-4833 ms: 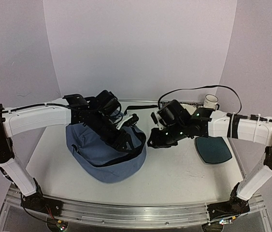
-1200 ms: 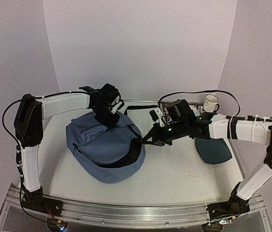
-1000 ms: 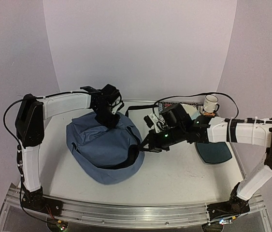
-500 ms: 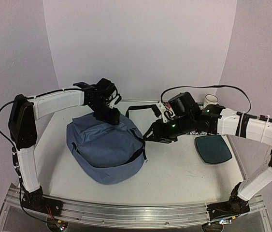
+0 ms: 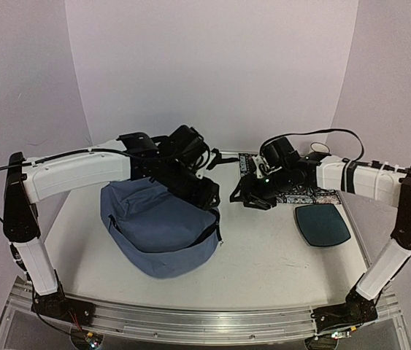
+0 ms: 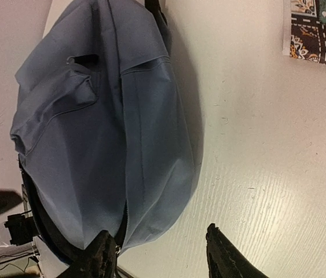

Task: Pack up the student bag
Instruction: Move the student bag to the center of the board.

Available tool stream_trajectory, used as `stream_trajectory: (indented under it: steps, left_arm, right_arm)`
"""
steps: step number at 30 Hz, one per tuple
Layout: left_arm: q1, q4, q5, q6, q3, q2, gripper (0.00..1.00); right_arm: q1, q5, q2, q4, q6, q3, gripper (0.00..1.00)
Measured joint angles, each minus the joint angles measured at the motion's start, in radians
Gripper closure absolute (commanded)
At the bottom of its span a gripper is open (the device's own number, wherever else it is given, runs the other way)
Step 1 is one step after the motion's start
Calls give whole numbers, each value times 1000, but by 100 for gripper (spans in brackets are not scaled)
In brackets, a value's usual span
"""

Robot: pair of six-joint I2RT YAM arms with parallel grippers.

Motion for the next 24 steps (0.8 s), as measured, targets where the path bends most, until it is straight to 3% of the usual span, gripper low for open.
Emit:
stream_trajectory:
  steps: [9, 20, 24]
  left_arm:
    - [-105, 0, -45, -103, -1, 43, 35]
    - [-188, -23, -113, -264, -1, 118, 42]
    - [-202, -55, -149, -314, 11, 135, 43]
  right_arm:
    - [-11, -71, 115, 76, 64, 6, 43]
    - [-12, -158, 154, 150, 110, 6, 43]
    - [-3, -202, 173, 174, 126, 6, 51]
